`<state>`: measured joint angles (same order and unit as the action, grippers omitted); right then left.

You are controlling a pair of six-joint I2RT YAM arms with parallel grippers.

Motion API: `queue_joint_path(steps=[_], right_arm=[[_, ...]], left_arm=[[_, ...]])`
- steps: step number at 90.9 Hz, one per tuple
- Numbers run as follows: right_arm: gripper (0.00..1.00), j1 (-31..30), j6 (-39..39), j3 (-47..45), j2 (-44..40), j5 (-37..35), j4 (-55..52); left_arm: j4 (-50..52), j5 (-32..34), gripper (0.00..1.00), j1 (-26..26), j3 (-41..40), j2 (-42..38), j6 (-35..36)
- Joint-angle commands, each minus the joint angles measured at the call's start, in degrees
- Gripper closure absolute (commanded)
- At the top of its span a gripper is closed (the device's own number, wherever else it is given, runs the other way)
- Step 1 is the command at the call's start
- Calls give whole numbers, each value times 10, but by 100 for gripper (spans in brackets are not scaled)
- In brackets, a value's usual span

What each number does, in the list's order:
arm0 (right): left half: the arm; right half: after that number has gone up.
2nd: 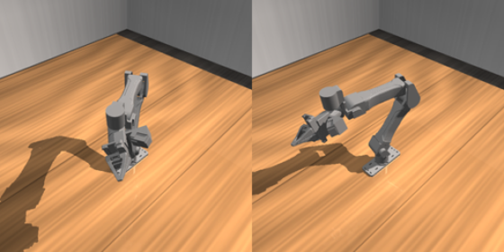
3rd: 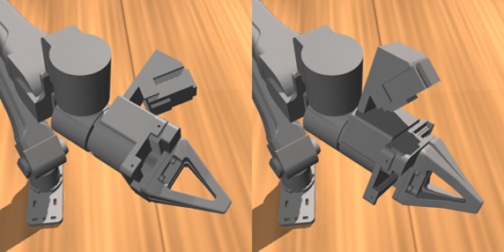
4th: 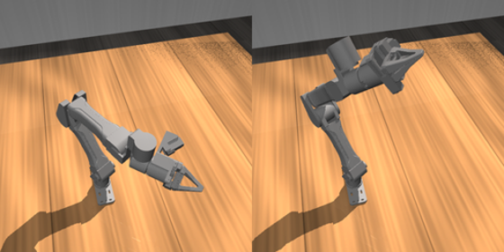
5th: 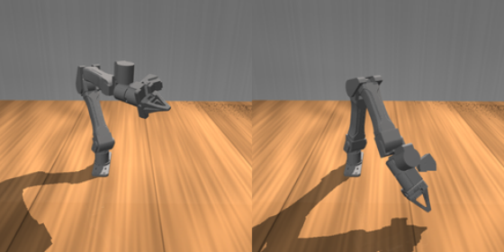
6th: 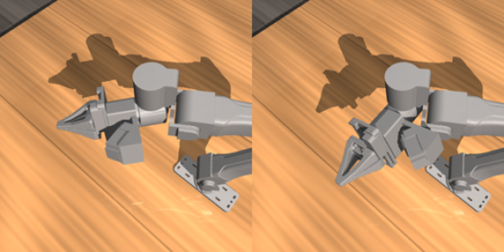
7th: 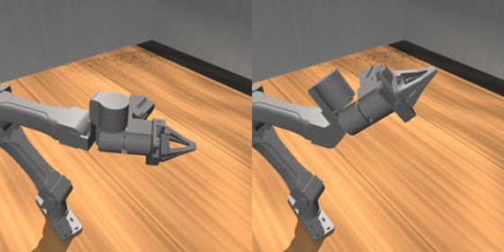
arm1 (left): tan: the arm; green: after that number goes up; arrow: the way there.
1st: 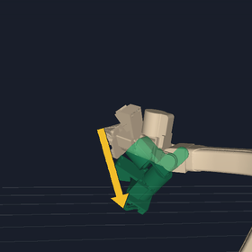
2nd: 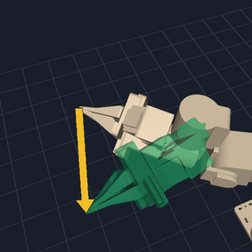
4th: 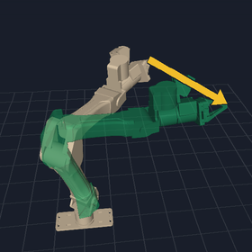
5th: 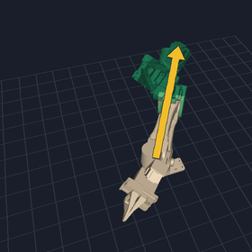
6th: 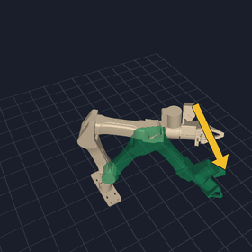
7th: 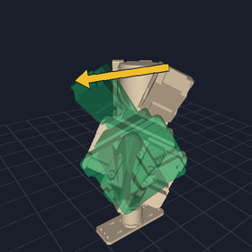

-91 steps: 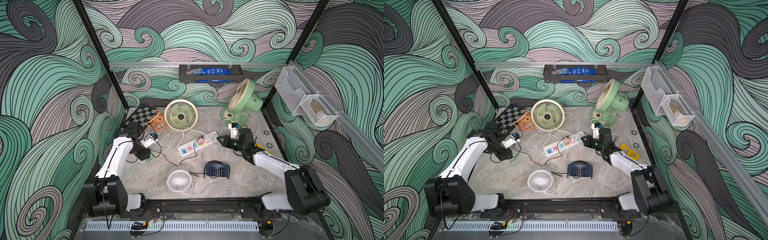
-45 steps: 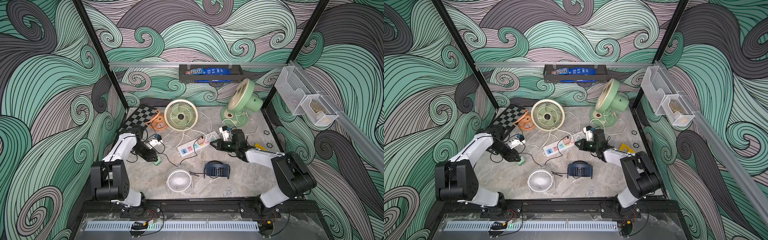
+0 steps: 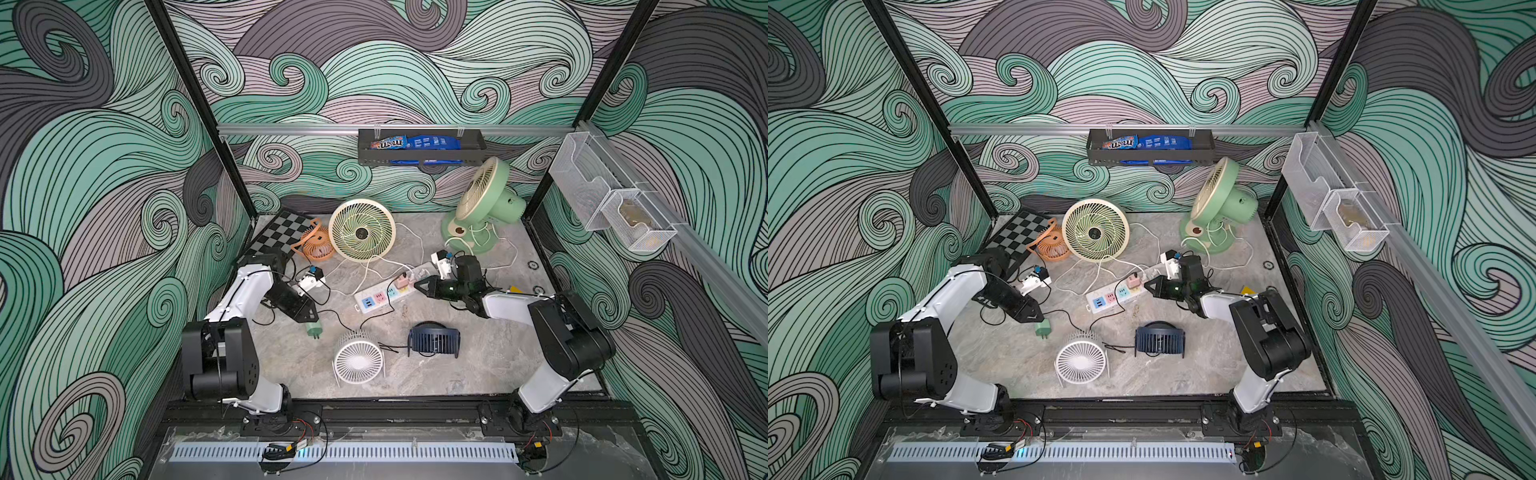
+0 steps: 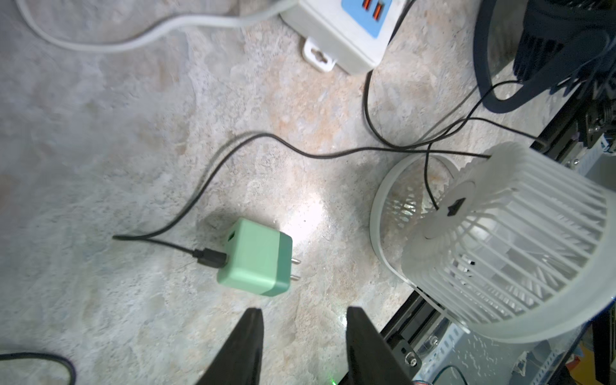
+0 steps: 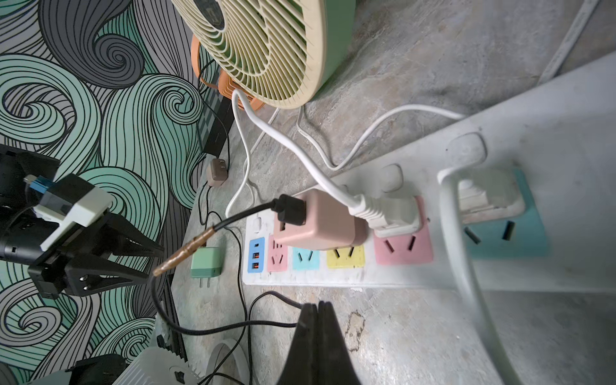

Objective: Unplug the desk fan from the power strip
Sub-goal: Place the plug at the center of the board, then remove the plug from the socket.

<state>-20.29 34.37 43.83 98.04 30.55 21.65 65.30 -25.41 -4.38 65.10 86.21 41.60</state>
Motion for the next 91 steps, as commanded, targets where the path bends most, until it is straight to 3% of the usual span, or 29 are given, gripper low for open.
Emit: queue_joint_path(steps=[1, 18, 40, 66, 91], right_arm=[[95, -1, -11, 21, 14, 5, 3], [95, -1, -12, 36, 38, -1, -3], [95, -1, -12, 34, 52, 3, 6], [96, -1, -12, 31, 67, 10, 20], [96, -1, -2, 33, 84, -7, 20]], left_arm=[[24, -35, 53, 17, 56, 8, -15], [-2, -33, 53, 98, 149, 33, -74], [-110, -3, 54, 198, 191, 96, -146], [-193, 26, 54, 273, 205, 162, -184], [-179, 74, 54, 323, 266, 232, -197]])
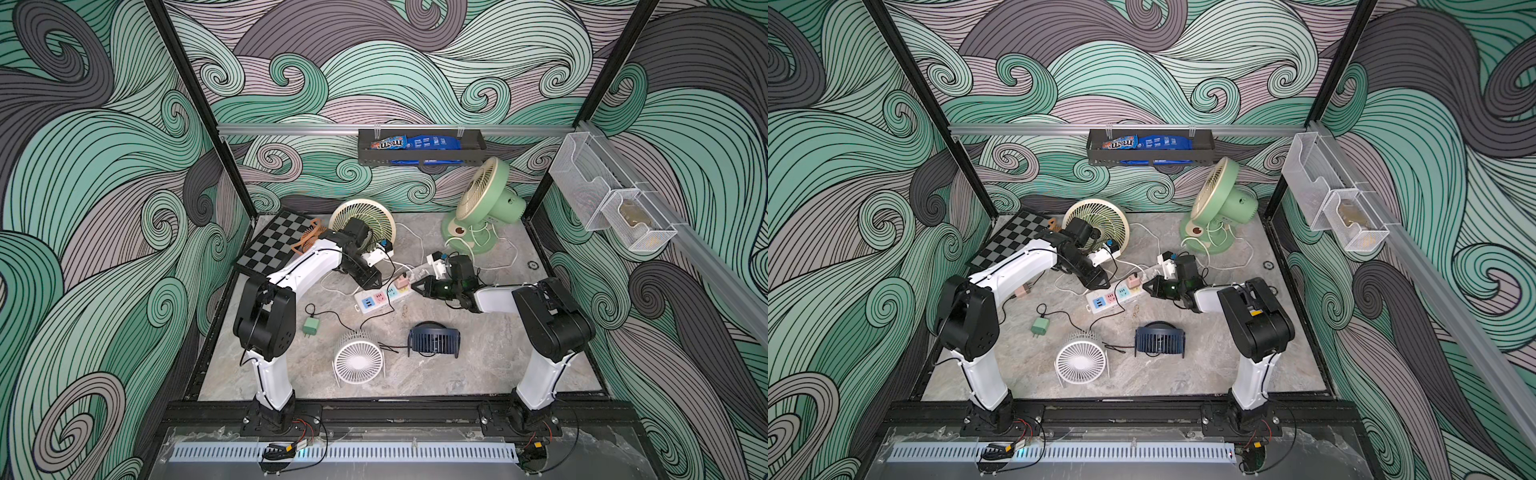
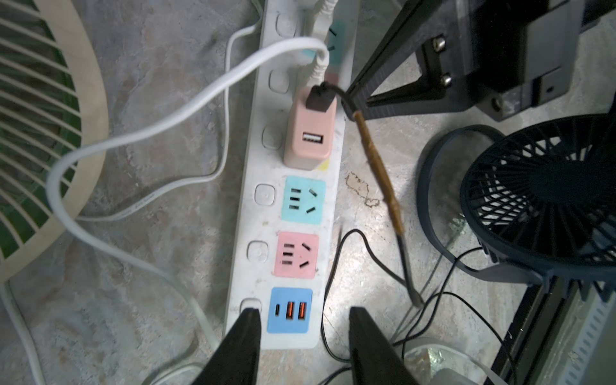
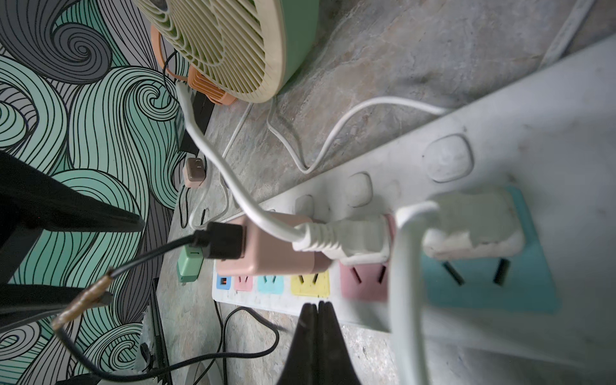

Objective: Unplug the desk fan from the power strip
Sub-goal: Remove the plug from the socket.

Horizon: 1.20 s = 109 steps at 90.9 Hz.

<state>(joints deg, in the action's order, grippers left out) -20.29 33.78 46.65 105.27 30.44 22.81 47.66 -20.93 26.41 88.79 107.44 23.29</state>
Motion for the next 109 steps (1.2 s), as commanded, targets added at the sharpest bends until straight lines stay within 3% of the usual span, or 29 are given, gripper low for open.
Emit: queue_joint_path(steps=[1, 57, 109], right_arm=[[96, -1, 4, 4, 12, -7, 8], [96, -1, 7, -2, 22, -34, -8], [96, -3, 14, -14, 26, -31, 4]], left_arm=[[-3, 31, 54, 17, 30, 22, -14], [-27, 100, 53, 85, 96, 105, -27], [-22, 144, 55, 115, 144, 156, -24]])
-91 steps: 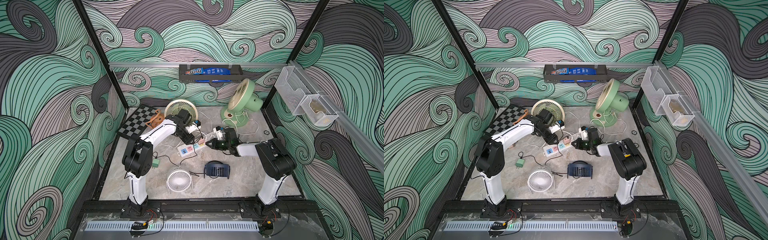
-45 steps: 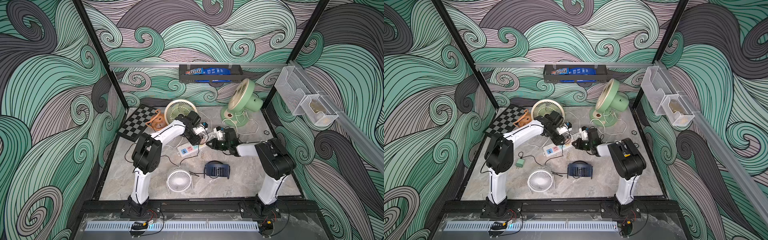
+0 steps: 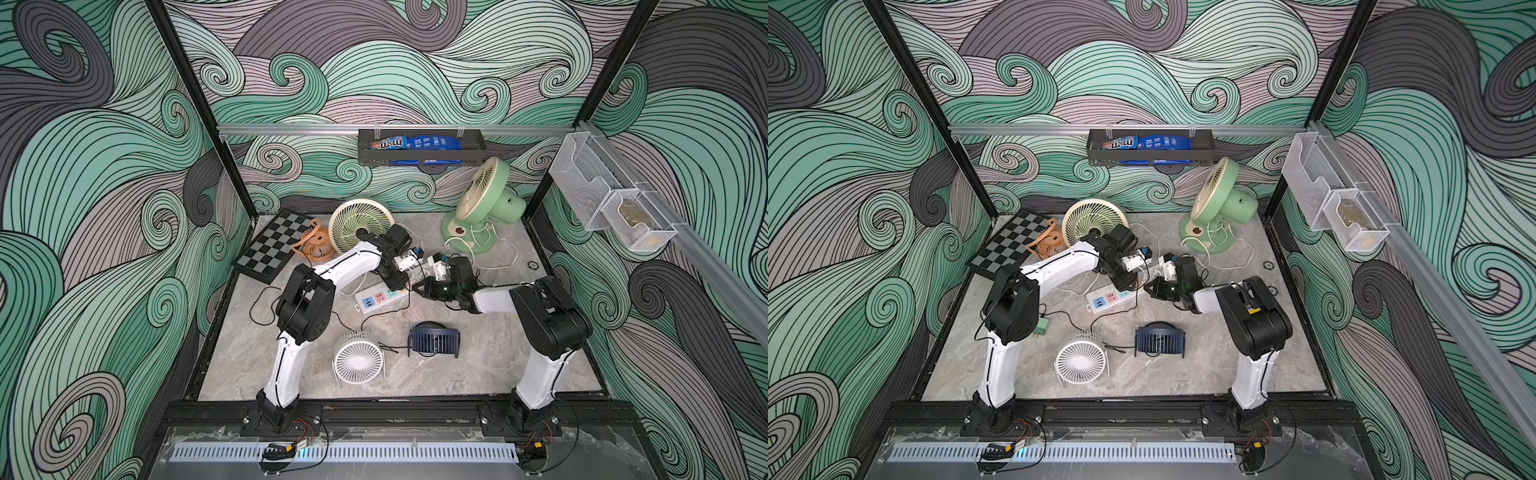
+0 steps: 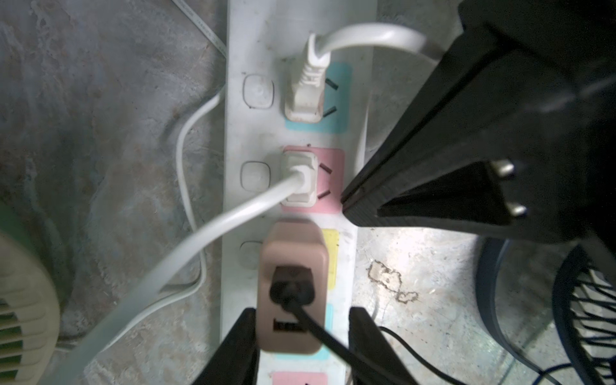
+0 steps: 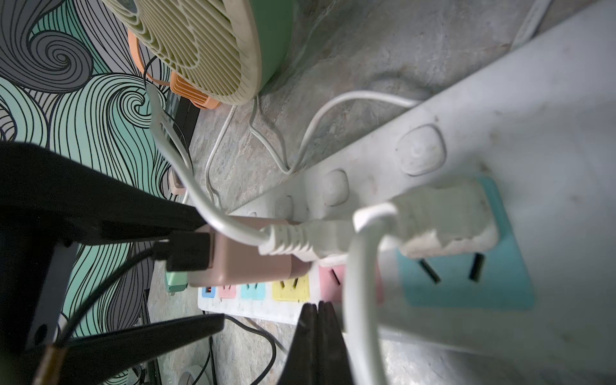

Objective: Unplug the desk fan from the power strip
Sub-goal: Remove the plug from the socket.

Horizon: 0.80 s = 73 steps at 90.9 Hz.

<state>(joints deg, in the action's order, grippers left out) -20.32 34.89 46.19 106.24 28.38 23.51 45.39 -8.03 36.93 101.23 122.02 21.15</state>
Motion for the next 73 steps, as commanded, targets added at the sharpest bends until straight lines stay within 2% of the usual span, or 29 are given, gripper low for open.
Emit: queue_joint_path(steps=[1, 21, 51, 73], right_arm=[[96, -3, 3, -9, 17, -10, -3], [96, -7, 7, -10, 21, -11, 2], [96, -12, 16, -10, 24, -16, 2], [96, -15, 34, -8, 30, -32, -15]], left_arm=[[1, 16, 55, 10, 20, 10, -2], [-13, 12, 58, 12, 14, 12, -10], [-29, 14, 81, 16, -2, 3, -8], [-81, 78, 93, 38, -50, -38, 10]])
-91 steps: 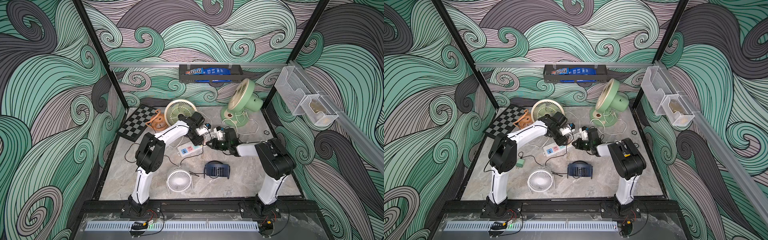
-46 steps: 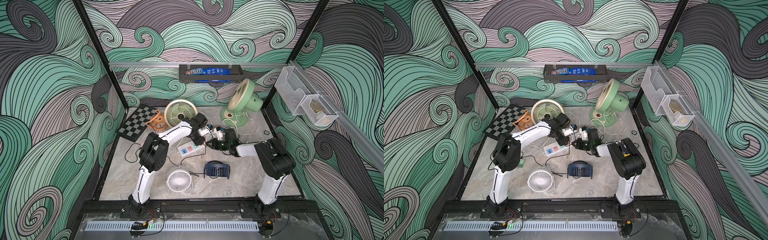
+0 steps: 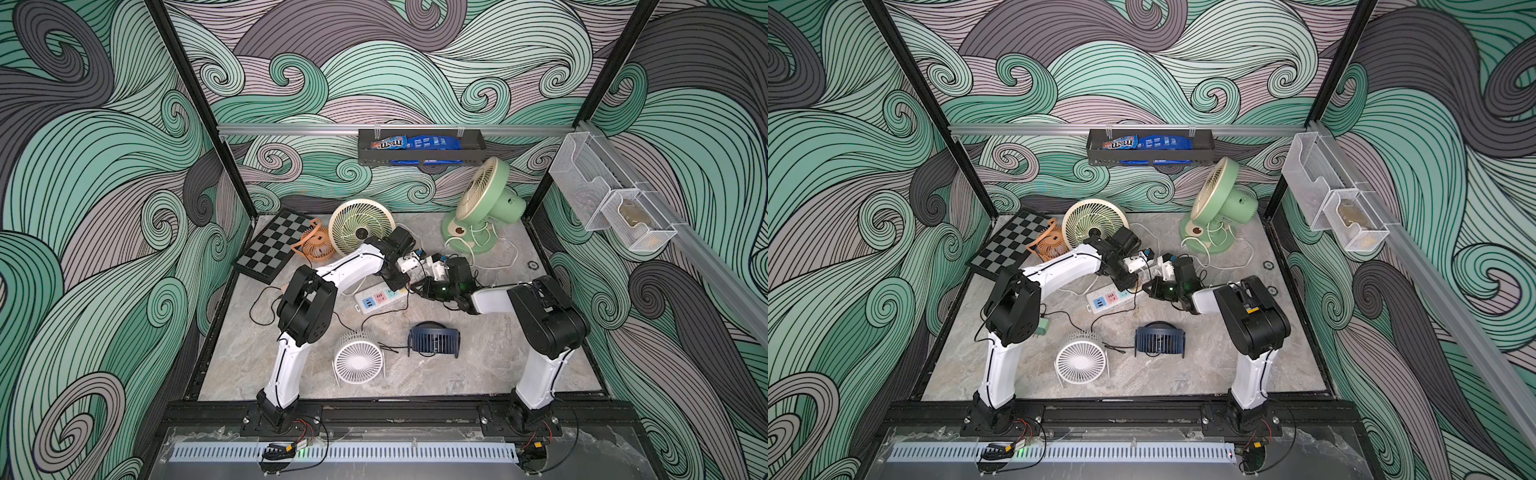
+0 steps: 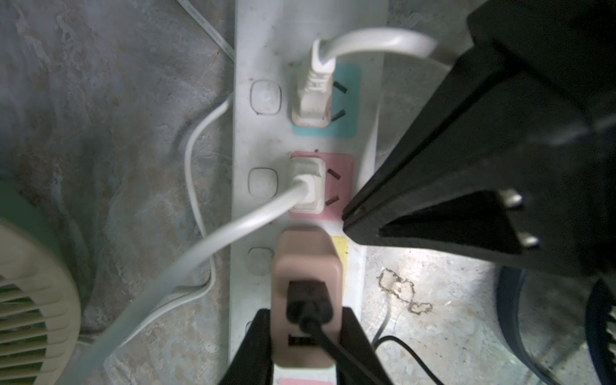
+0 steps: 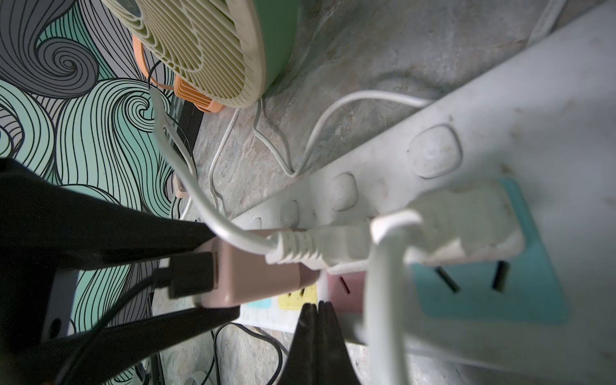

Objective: Unplug the desk fan from the power strip
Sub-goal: Remove the plug from the socket.

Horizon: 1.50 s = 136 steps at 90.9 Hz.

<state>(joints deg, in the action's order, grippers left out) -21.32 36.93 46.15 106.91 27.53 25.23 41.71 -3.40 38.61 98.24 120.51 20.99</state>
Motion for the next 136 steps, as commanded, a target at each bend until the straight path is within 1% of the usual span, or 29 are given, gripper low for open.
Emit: queue_joint_path(steps=[1, 9, 14, 17, 26, 33, 39, 54, 61, 64, 68, 76, 81, 86, 97, 101, 108, 120, 136], right_arm=[[96, -5, 14, -8, 23, -25, -34], [96, -6, 18, -7, 23, -35, -42], [97, -7, 19, -7, 25, -40, -46], [97, -8, 20, -7, 26, -42, -49], [97, -8, 21, -8, 28, -44, -52], [97, -8, 22, -10, 29, -44, -52], [97, -9, 23, -11, 30, -43, -51], [97, -9, 22, -12, 32, -44, -53], [97, -9, 22, -12, 34, -45, -53], [97, -8, 22, -12, 36, -45, -53], [97, -10, 22, -11, 37, -45, -53], [97, -10, 22, -9, 40, -46, -54], [97, -10, 23, -8, 41, -46, -57], [97, -10, 23, -7, 42, -48, -59], [97, -11, 25, -5, 44, -53, -68], [97, -12, 26, -4, 44, -53, -69], [97, -11, 26, -4, 46, -54, -71], [97, -12, 28, -4, 48, -54, -73], [97, -12, 27, -4, 44, -54, -73]], left_arm=[[-46, 37, 93, 22, -22, -24, 11], [-65, 77, 97, 28, -30, -31, 10], [-64, 85, 100, 27, -28, -30, 7], [-56, 75, 100, 24, -23, -27, 7], [-3, 5, 100, 9, 12, -8, -12], [0, -8, 100, 7, 15, -4, -16], [-17, 4, 100, 10, -1, -11, -7], [-64, 70, 100, 33, -39, -43, 20], [-68, 77, 100, 36, -42, -51, 22], [-62, 70, 100, 35, -37, -50, 19], [-43, 46, 100, 31, -26, -47, 13], [9, -36, 100, 11, 14, -26, -18], [29, -45, 100, 7, 30, -15, -25], [13, -27, 100, 13, 17, -19, -1], [-61, 81, 100, 42, -48, -48, 45], [-83, 94, 100, 46, -63, -59, 50], [-67, 78, 100, 41, -57, -59, 42], [-18, -4, 100, 20, -28, -50, 9], [-2, -29, 100, 12, -16, -66, 5]])
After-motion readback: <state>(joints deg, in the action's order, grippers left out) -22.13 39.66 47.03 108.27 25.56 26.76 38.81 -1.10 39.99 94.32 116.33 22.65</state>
